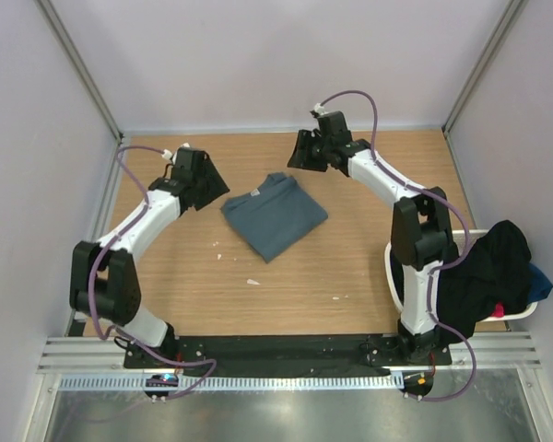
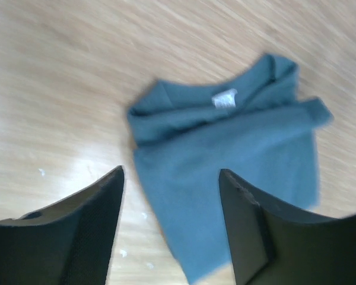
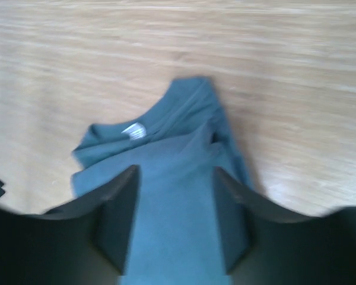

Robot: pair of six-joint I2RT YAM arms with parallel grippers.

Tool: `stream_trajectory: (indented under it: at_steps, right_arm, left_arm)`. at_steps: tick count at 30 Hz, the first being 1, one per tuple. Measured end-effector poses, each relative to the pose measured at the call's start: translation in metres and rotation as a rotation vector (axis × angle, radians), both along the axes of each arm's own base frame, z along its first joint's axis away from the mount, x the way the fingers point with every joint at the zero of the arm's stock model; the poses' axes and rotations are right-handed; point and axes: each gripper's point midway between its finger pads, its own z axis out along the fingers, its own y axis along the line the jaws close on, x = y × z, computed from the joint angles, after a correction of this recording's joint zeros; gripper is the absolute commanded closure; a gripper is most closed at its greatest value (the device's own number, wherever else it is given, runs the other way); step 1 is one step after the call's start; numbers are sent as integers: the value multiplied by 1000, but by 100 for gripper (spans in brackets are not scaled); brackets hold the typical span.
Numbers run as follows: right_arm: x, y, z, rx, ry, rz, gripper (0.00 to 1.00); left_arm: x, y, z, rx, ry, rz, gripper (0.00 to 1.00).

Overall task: Fold and stack the t-shirts
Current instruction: Fold the tshirt

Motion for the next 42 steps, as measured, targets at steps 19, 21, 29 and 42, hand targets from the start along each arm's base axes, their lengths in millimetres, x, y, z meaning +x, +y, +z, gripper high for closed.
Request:
stream_trajectory:
  at_steps: [19, 21, 29, 42]
  right_arm:
    - [-3, 30, -96, 42, 123, 47, 85]
    - [8, 32, -97, 37, 102, 36, 86]
    - [32, 28, -97, 20, 25, -3, 88]
    - [-18, -1, -113, 33, 35, -74, 90]
  left_arm:
    - [-28, -54, -93, -159, 145, -46, 99]
    - [-21, -52, -101, -152, 157, -38, 99]
    - [9, -46, -107, -141, 126, -4, 100]
    - [59, -29, -101, -72, 69, -27, 100]
